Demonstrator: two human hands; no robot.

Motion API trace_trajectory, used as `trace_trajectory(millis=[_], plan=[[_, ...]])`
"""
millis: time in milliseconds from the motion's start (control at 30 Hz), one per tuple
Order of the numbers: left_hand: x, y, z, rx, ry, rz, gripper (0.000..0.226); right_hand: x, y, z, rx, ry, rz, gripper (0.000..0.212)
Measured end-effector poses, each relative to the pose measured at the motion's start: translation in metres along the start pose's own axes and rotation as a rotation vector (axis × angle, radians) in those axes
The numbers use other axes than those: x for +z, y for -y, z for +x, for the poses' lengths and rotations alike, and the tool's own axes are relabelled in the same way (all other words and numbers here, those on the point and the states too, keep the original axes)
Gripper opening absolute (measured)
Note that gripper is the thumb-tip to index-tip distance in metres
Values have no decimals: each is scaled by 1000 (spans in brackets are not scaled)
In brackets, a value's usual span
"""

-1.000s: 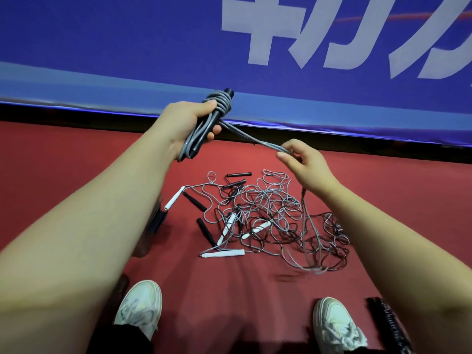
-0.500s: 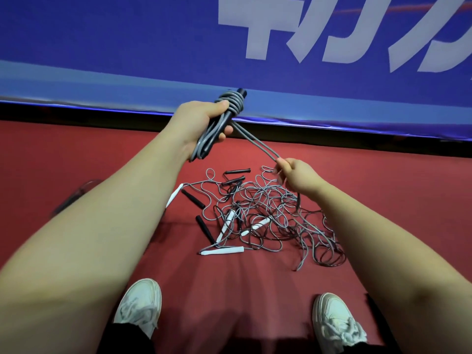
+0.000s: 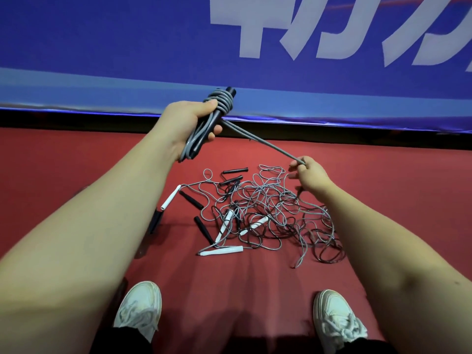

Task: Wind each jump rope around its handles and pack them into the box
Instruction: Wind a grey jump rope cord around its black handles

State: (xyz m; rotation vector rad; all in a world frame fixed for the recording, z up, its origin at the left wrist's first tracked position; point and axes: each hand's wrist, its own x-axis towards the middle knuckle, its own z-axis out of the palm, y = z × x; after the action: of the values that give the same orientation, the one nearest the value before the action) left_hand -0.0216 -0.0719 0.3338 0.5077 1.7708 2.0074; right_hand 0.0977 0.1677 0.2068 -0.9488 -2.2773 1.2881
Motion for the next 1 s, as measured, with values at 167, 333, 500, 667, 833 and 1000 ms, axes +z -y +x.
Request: trace_trajectory(millis=[167,333,500,667,833,1000], plan=[[-5,-9,-1,-21,18,-74,18,-12,-2,-24,259,607,150,31],[11,-4,-10,6,109,29,15,6,13,-40,75,764,-107,40],[18,-4,-9,54,159,165,13,28,74,-48,-293,581,220,59],[14,-2,-8,88,151,229,14,57,104,-62,-380,213,318,14],[5,-6,-8,150,139,259,11,51,110,-54,-472,-35,61,35],[2,2,-4,235,71,343,23,49,122,-66,-382,223,-2,35]])
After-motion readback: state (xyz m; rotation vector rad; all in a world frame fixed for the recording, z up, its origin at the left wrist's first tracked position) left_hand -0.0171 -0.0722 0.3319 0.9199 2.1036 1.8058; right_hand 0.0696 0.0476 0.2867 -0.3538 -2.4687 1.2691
